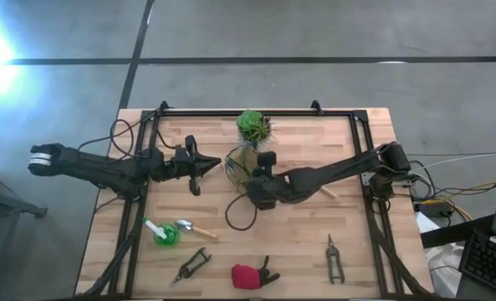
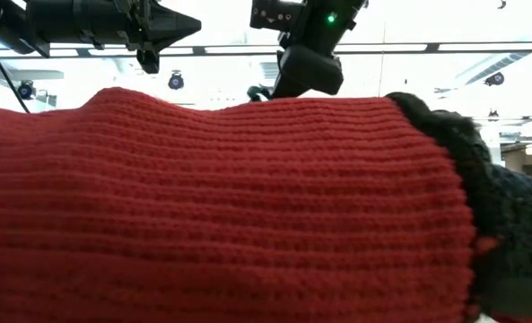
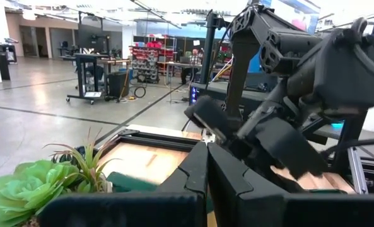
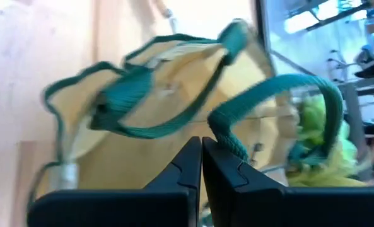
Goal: Pick & Place Garden tools in Gardening bag
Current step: Prepare the gardening bag
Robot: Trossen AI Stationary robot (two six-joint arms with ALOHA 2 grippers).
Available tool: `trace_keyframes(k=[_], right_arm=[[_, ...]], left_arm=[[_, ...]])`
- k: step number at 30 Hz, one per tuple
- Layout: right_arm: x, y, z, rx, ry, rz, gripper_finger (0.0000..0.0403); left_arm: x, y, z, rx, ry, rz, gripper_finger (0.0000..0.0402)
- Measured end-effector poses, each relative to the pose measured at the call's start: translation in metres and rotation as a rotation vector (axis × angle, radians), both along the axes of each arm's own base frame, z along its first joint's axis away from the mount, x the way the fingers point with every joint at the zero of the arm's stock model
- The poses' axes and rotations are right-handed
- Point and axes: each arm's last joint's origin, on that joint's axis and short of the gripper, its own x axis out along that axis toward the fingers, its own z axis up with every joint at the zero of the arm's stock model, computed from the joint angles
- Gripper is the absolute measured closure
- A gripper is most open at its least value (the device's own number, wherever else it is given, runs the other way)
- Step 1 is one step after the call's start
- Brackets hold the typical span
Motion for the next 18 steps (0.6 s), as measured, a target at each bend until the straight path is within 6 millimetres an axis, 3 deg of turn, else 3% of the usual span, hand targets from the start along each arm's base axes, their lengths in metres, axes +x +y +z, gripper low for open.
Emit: trace_keyframes(k=[7,18], right_arm=[[-0.008,-0.005,0.017,-0.112,-0.05,-0.08,0.0395],[-0.029,-0.028,0.009,-0.118,0.086,-0.262,0.0395]], left_arm=[[0.0,0.0,-0.001,0.0,0.007,0.0,0.0392],[0.0,0.0,-0.002,-0.004,0.017,-0.001,0.0392]])
